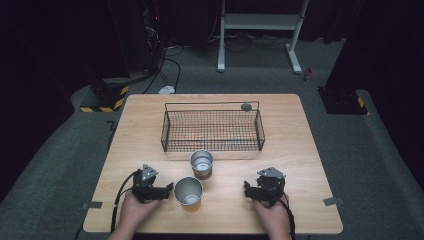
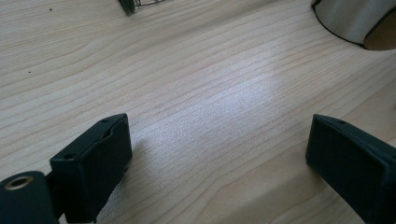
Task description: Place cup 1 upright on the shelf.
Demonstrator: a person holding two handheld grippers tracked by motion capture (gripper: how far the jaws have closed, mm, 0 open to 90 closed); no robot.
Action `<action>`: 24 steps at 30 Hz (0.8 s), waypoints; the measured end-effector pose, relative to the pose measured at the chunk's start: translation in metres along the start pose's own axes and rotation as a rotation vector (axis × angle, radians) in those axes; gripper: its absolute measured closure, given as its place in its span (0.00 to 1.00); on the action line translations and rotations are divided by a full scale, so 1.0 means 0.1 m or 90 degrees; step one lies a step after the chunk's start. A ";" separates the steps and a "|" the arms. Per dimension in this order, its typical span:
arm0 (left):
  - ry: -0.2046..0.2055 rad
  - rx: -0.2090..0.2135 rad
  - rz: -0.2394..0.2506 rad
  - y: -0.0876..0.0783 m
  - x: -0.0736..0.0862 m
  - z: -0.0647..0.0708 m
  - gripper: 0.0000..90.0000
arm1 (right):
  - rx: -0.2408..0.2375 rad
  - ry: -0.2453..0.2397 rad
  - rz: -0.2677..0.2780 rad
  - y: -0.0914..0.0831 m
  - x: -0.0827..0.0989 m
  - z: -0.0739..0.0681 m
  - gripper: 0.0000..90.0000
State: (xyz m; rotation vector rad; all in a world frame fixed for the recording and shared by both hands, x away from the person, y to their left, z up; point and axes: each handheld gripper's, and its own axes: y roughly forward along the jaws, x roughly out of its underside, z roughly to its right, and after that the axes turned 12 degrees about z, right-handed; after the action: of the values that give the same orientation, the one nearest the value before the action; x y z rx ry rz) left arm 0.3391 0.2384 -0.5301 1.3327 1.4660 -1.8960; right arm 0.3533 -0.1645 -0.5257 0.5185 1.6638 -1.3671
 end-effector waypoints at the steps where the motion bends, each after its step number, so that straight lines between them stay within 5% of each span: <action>1: 0.001 0.000 0.000 0.00 0.00 0.00 0.09 | 0.000 0.000 0.000 0.00 0.00 0.00 0.10; 18: 0.017 0.001 -0.003 -0.05 -0.02 -0.03 0.13 | -0.003 -0.004 0.001 0.00 0.00 0.00 0.10; 24: 0.010 0.001 0.022 -0.13 -0.07 -0.05 0.10 | -0.002 -0.004 0.001 0.00 0.00 0.00 0.10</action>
State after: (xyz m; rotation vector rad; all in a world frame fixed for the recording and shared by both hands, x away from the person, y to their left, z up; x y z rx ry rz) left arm 0.3345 0.2466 -0.5177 1.3674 1.4397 -1.8702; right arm 0.3538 -0.1647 -0.5257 0.5121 1.6603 -1.3633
